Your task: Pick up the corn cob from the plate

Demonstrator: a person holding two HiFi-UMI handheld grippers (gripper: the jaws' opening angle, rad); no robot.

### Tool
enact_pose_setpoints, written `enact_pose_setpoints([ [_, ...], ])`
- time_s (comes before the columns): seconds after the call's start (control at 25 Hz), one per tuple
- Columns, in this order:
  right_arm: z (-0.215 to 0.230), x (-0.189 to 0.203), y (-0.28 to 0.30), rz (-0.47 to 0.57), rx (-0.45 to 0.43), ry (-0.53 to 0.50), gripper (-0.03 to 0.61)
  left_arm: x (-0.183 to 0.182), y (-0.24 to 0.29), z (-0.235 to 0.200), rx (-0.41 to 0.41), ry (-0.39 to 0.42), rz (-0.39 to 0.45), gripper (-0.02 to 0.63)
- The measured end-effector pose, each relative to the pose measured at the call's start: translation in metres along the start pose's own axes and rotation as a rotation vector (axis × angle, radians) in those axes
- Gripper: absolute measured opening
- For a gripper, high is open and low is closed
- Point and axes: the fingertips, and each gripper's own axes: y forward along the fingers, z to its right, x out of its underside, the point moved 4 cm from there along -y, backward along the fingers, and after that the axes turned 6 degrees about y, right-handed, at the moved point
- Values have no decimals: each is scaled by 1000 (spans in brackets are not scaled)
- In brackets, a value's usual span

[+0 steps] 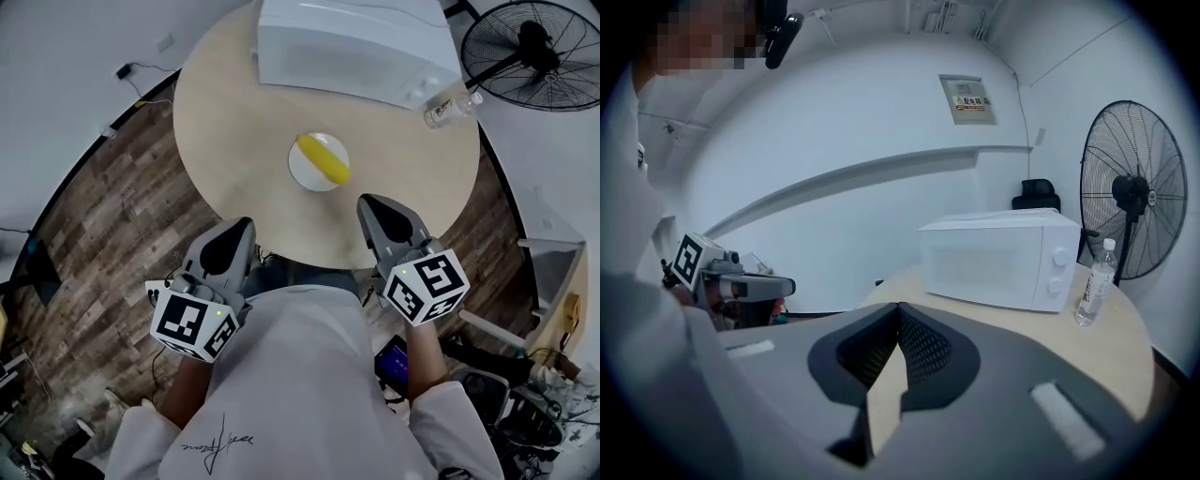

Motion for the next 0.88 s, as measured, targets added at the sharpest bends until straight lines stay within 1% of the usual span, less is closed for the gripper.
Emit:
enact_pose_setpoints([
  [0.12,5,-2,6,-22,6,-40,14,0,-1,-2,3,3,2,-3],
  [0.32,17,-1,22,-83,-13,-78,14,-6,9,-8,-9,0,10,-3],
  [0.48,28,0,36,-131,-25,-82,14,-10,18,-9,-19,-11,8,-3],
  [0.76,41,4,55,-183,-32,-80,16,-8,29,-6,-22,-21,-3,-3],
  [0.8,43,5,57,-193,-35,-79,32,-8,30,-6,-23,-23,-5,-3],
  [0.88,45,8,61,-210,-41,-79,34,-7,31,-6,-24,-25,-9,-3],
])
